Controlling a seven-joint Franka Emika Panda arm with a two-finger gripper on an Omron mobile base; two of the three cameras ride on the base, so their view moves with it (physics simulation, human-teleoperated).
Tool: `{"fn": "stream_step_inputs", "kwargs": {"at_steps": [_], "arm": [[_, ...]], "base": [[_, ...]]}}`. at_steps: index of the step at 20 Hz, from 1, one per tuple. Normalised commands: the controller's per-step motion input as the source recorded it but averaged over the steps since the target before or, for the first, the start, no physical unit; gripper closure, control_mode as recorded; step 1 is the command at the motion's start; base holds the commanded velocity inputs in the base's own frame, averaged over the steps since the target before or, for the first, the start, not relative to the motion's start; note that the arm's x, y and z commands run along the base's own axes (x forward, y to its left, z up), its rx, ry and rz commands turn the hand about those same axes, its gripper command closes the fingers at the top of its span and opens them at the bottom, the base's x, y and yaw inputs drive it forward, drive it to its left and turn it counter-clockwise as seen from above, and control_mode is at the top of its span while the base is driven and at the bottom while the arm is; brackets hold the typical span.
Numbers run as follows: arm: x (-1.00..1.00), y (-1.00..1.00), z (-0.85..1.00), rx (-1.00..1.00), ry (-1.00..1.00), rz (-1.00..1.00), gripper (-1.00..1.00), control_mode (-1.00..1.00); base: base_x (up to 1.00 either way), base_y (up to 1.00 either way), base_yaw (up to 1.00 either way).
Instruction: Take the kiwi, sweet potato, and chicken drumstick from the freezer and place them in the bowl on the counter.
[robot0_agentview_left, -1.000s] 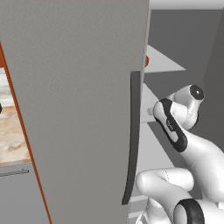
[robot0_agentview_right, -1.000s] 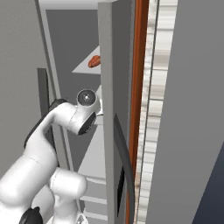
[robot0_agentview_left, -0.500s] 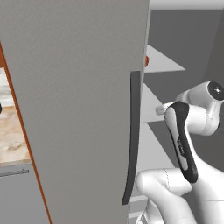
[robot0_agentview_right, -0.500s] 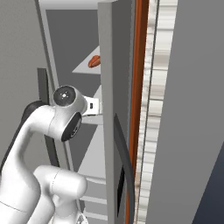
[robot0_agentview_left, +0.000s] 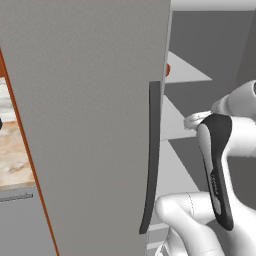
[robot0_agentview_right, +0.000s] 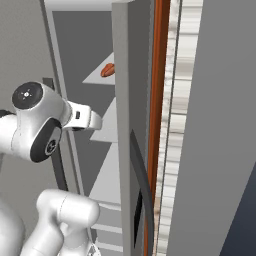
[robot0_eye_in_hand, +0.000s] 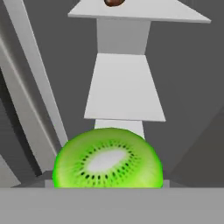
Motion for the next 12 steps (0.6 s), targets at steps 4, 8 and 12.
{"fn": "stream_step_inputs", "kwargs": {"at_steps": [4,8,12], "arm": [[-0.95,0.06,0.44,0.00,0.08,-0.03,1.00,-1.00],[-0.92,0.17,0.31,0.00,0.10,-0.04,1.00,-1.00],[-0.62,0.14,0.15,0.00,0.07,-0.02,1.00,-1.00]], "base": [[0.00,0.00,0.00],[0.00,0.00,0.00],[0.00,0.00,0.00]]}}
